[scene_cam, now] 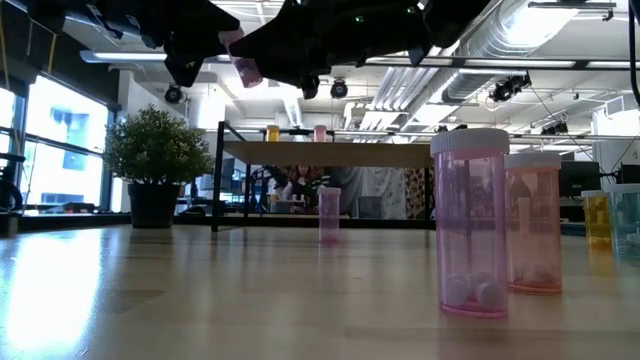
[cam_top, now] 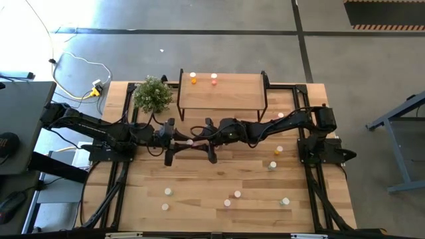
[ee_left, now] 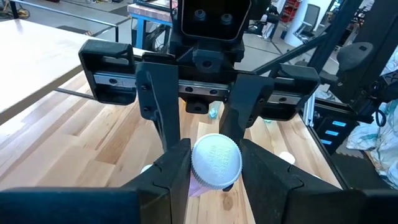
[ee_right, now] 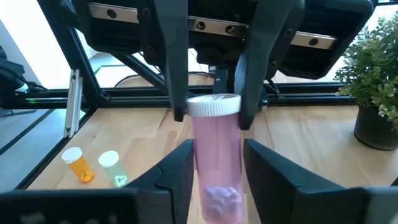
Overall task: Pick and place medicine bottles onto shelf by color
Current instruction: Put the bottom left purple pill bottle on the shelf
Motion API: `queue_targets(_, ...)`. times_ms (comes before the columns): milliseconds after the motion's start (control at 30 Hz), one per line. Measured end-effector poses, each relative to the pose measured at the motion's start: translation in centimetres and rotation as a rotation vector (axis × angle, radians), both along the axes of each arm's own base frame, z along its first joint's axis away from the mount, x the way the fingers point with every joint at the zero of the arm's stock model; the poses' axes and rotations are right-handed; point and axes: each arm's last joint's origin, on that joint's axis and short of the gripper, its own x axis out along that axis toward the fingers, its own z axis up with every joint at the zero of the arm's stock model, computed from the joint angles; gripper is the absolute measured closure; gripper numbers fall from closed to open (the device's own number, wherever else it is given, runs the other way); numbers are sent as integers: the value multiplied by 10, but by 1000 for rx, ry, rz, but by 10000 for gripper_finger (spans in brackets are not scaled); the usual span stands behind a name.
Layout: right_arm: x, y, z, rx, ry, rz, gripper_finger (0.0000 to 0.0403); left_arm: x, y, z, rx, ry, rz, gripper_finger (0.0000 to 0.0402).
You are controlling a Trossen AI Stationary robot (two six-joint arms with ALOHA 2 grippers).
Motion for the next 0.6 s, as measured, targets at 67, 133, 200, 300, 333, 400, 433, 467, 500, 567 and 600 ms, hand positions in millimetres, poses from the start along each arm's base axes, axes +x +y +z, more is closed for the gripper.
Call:
queue_targets(67, 0, 0, 0, 0, 0, 0, 274, 0, 0, 0, 0, 0, 0, 282)
queue_targets(133, 0, 0, 0, 2, 0, 0, 274, 0, 0, 0, 0, 0, 0, 282)
queue_targets(200, 0, 0, 0, 2, 0, 0, 274, 0, 0, 0, 0, 0, 0, 282)
queue_targets(300, 0, 0, 0, 2, 0, 0, 274, 0, 0, 0, 0, 0, 0, 282)
queue_targets(333, 0, 0, 0, 2, 0, 0, 274, 0, 0, 0, 0, 0, 0, 282)
queue_targets(400, 0, 0, 0, 2, 0, 0, 275, 0, 0, 0, 0, 0, 0, 282)
queue_targets(433, 0, 0, 0, 2, 0, -1, 274, 0, 0, 0, 0, 0, 0, 282)
queue_targets(467, 0, 0, 0, 2, 0, -1, 275, 0, 0, 0, 0, 0, 0, 282)
queue_targets(500, 0, 0, 0, 2, 0, -1, 275, 0, 0, 0, 0, 0, 0, 282)
queue_targets(567, 0, 0, 0, 5, 0, -1, 275, 0, 0, 0, 0, 0, 0, 282)
queue_targets(600, 0, 0, 0, 7, 0, -2, 275, 0, 0, 0, 0, 0, 0, 282)
